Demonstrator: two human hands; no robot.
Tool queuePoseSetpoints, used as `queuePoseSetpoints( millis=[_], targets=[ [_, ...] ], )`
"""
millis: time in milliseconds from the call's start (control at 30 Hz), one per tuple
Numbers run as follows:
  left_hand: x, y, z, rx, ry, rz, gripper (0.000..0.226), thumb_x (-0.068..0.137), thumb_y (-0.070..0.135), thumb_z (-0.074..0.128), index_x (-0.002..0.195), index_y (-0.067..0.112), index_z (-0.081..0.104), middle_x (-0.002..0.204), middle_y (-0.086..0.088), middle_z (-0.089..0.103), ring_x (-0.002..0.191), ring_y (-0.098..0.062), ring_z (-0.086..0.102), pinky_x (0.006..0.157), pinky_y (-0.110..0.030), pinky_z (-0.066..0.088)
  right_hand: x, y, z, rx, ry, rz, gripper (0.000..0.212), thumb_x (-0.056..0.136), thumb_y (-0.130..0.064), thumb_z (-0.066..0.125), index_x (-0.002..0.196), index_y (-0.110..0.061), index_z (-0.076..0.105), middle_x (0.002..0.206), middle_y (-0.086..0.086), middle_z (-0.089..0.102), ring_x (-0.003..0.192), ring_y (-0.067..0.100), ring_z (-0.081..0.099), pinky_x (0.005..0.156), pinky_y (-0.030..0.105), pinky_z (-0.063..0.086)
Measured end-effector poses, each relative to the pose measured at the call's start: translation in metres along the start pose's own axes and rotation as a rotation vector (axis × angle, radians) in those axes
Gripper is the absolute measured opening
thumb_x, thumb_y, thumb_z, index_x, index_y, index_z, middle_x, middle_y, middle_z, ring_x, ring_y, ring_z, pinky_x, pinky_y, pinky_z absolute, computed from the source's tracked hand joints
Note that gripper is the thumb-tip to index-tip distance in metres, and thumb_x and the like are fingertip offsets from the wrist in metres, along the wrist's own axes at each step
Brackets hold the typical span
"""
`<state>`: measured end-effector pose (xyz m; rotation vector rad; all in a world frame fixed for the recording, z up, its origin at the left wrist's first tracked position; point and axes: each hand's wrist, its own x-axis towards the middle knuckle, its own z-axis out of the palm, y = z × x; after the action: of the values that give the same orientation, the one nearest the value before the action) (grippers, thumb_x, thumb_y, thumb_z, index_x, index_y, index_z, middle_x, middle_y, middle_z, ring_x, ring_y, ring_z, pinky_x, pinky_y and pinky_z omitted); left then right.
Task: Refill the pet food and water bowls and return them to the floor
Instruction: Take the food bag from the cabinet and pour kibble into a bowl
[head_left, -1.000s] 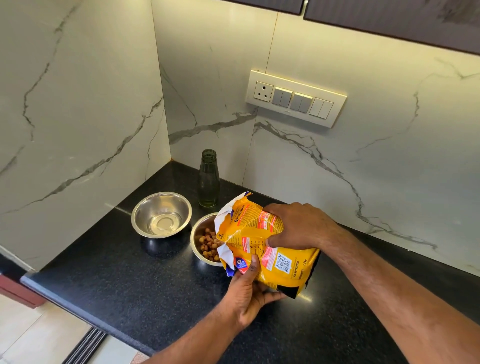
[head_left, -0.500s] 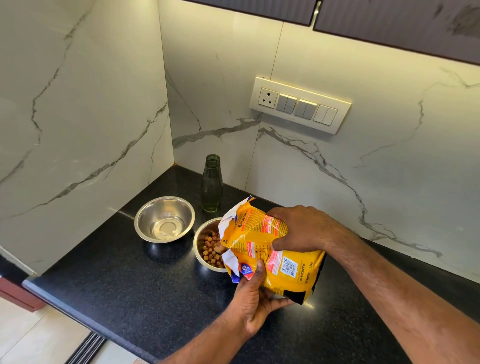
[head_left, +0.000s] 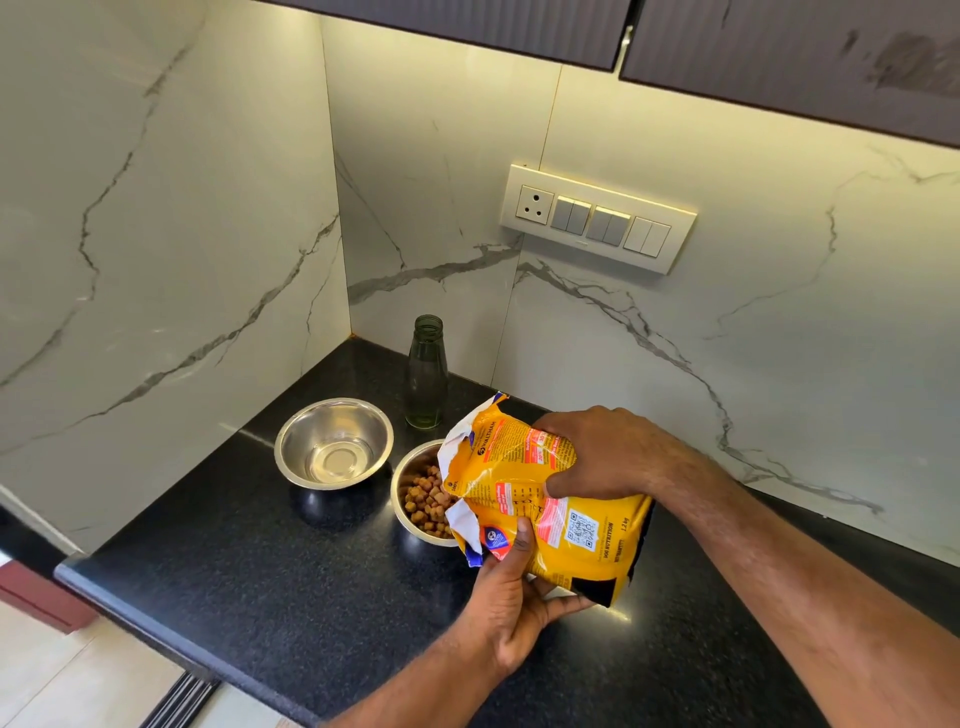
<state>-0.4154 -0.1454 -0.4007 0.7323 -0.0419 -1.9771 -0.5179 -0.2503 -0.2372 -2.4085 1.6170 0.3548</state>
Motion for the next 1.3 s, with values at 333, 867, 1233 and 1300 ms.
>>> queuePoseSetpoints(
  millis=[333, 867, 1233, 1300],
  targets=[
    [-0.004, 0.001, -0.001, -0.012, -0.023, 0.008, 0.068, 0.083, 0.037, 0.075, 0.143, 0.019, 0.051, 0.134, -0.019, 0.069, 0.123, -0.047, 0.064, 0.096, -0.079, 0.046, -0.006, -0.006, -0.004, -0.007, 0.000, 0.002, 0.081, 0.081, -0.062, 0.073, 0.151, -0.038, 0.038, 0.141, -0.005, 0.061, 0.111, 0.018, 0.067, 0.077, 0.027, 0.051],
    [-0.004, 0.004, -0.004, 0.001, -0.064, 0.028, 0.067, 0.084, 0.039, 0.075, 0.143, 0.021, 0.050, 0.135, -0.018, 0.069, 0.121, -0.046, 0.066, 0.093, -0.079, 0.047, -0.008, -0.013, -0.011, -0.025, 0.001, 0.002, 0.078, 0.083, -0.059, 0.072, 0.151, -0.038, 0.039, 0.141, -0.005, 0.060, 0.113, 0.019, 0.065, 0.075, 0.026, 0.046],
    [0.000, 0.011, -0.005, -0.055, -0.051, 0.021, 0.068, 0.080, 0.039, 0.081, 0.140, 0.021, 0.053, 0.130, -0.016, 0.071, 0.114, -0.043, 0.071, 0.083, -0.074, 0.054, 0.008, -0.018, -0.016, -0.021, -0.022, 0.008, 0.078, 0.082, -0.059, 0.073, 0.149, -0.036, 0.041, 0.139, -0.005, 0.062, 0.108, 0.017, 0.068, 0.078, 0.028, 0.054],
    [0.001, 0.014, -0.006, -0.058, -0.043, 0.024, 0.068, 0.080, 0.039, 0.080, 0.140, 0.022, 0.053, 0.130, -0.017, 0.071, 0.115, -0.043, 0.070, 0.083, -0.074, 0.054, 0.013, -0.020, -0.016, -0.021, -0.025, 0.007, 0.077, 0.082, -0.059, 0.073, 0.149, -0.036, 0.042, 0.139, -0.005, 0.062, 0.109, 0.018, 0.068, 0.078, 0.028, 0.054]
  ],
)
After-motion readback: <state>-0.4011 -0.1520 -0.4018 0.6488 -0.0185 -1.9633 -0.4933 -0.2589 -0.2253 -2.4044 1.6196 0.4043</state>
